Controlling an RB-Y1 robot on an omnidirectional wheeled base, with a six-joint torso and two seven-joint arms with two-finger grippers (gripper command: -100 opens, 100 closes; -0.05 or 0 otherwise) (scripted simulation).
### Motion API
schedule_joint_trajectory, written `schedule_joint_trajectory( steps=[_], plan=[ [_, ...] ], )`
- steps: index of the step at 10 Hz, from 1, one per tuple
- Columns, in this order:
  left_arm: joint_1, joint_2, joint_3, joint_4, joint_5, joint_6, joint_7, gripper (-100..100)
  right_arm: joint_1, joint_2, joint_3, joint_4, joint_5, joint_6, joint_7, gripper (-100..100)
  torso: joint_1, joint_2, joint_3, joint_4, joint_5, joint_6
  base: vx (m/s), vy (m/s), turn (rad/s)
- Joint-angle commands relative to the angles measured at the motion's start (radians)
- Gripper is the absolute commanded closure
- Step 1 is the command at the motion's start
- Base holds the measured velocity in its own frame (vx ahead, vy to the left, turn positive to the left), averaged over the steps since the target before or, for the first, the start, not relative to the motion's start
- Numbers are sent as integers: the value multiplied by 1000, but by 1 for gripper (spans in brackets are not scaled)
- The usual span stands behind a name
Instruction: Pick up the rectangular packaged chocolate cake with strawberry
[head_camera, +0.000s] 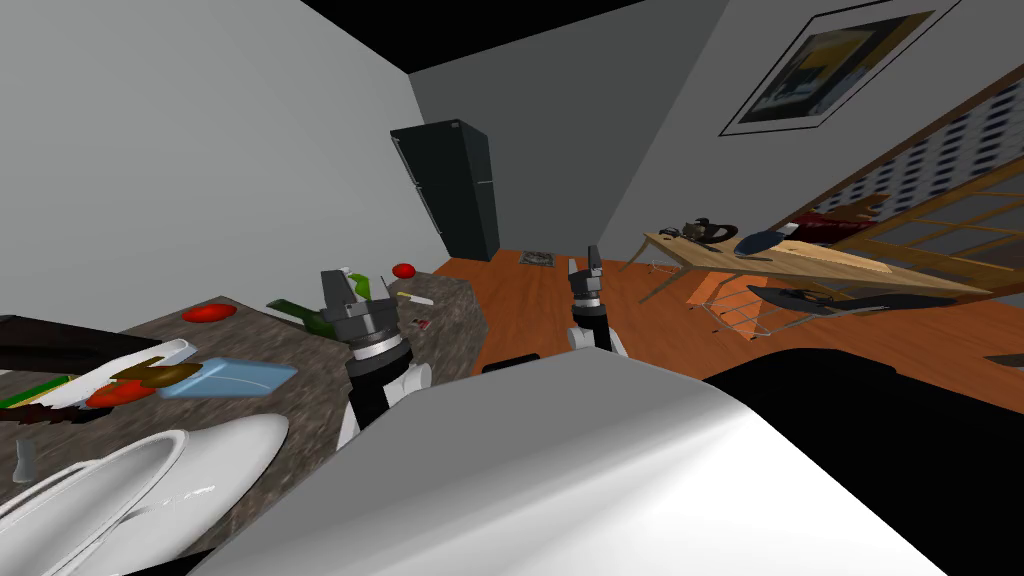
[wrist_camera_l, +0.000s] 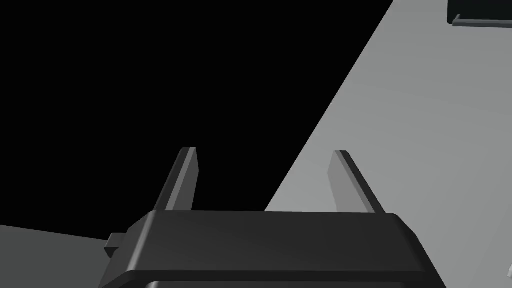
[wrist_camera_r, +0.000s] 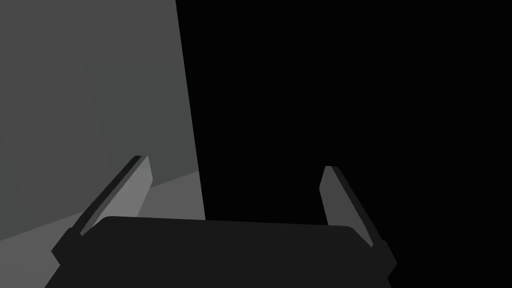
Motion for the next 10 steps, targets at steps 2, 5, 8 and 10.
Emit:
schedule_joint_trajectory(
  steps=[2, 5, 8, 10],
  plan=[
    [20, 63, 17, 1, 48, 65, -6, -100, 0, 0, 0, 0, 0, 0, 0, 0, -1, -1, 0, 0, 0, 0, 19, -30, -43],
    [41, 110, 34, 0, 99, 135, -12, -100, 0, 0, 0, 0, 0, 0, 0, 0, -3, -2, -1, 0, -1, 0, 25, -43, -28],
    [68, 163, 55, -2, 163, 216, -20, -100, 0, 0, 0, 0, 0, 0, 0, 0, -2, 0, 0, 0, 0, 0, 10, -30, -29],
    [84, 191, 67, -4, 200, 257, -25, -100, 0, 0, 0, 0, 0, 0, 0, 0, -2, -1, 0, 0, -1, 0, 14, -39, -26]
  ],
)
